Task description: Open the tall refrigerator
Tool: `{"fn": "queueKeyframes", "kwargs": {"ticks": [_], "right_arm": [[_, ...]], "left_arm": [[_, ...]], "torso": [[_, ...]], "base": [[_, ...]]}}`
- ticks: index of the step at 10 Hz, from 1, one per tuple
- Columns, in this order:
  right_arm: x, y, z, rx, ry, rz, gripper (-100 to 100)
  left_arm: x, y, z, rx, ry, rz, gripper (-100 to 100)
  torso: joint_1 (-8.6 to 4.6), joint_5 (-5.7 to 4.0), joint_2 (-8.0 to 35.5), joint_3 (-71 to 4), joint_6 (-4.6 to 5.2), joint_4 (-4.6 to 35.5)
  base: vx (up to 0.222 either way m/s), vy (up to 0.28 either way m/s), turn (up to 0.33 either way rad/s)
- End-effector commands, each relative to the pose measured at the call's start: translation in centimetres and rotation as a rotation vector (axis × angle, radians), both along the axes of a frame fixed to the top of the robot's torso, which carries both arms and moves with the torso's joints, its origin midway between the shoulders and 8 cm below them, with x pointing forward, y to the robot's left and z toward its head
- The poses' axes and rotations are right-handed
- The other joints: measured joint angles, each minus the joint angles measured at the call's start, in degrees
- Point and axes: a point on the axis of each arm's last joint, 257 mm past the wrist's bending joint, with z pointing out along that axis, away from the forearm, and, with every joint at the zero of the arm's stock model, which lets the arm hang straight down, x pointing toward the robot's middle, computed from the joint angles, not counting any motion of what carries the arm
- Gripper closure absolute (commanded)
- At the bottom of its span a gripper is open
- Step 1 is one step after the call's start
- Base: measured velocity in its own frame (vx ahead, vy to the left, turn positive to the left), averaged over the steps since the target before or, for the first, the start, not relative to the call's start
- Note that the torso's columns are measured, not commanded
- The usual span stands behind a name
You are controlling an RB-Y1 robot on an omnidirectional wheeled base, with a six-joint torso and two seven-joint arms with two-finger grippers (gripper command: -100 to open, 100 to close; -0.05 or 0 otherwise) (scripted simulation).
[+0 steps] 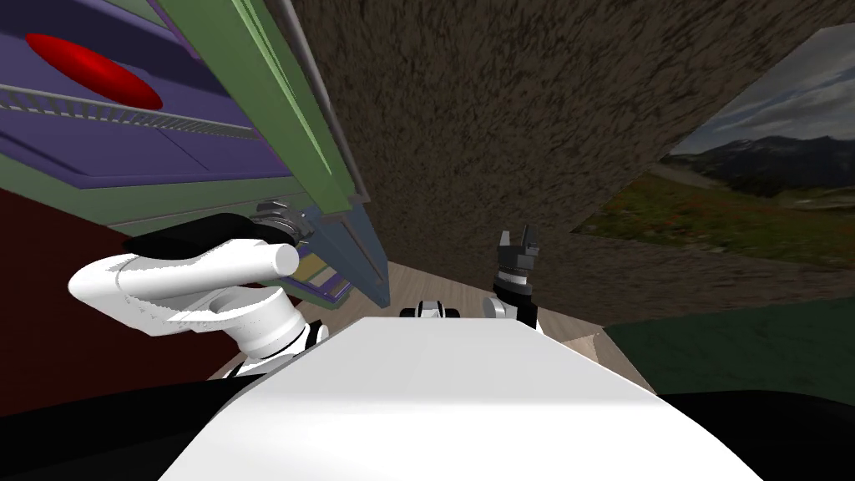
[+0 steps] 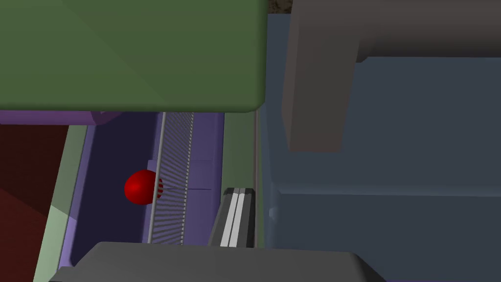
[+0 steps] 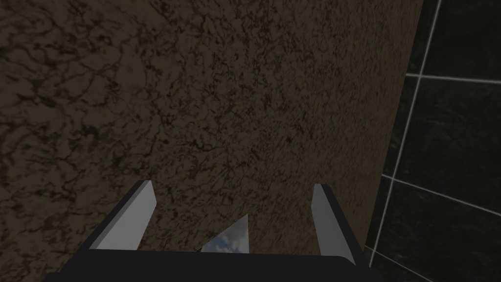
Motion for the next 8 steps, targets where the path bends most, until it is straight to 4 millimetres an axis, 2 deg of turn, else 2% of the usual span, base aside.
{"fn": "queueKeyframes", "kwargs": {"ticks": [1,2,5,8], "right_arm": [[0.0,0.0,0.0,0.0,0.0,0.0,0],[0.0,0.0,0.0,-0.001,0.0,0.0,0],[0.0,0.0,0.0,-0.001,0.0,0.0,0],[0.0,0.0,0.0,-0.001,0.0,0.0,0]], "left_arm": [[-0.5,0.7,0.4,0.002,-0.006,0.028,100],[-0.1,1.6,-0.6,-0.017,0.021,0.043,-100],[0.5,2.9,-2.2,-0.045,0.066,0.064,-100],[0.6,3.7,-2.8,-0.058,0.09,0.079,-100]], "torso": [[0.21,0.06,0.05,0.03,-0.01,0.02],[0.88,0.24,0.29,0.17,-0.02,0.08],[1.2,0.88,-0.29,-0.04,-0.21,-0.46],[0.8,0.75,-0.9,-0.46,0.13,-0.69]], "base": [[0.074,-0.173,0.025],[0.028,-0.048,-0.015],[0.028,-0.015,-0.011],[0.027,-0.035,-0.004]]}}
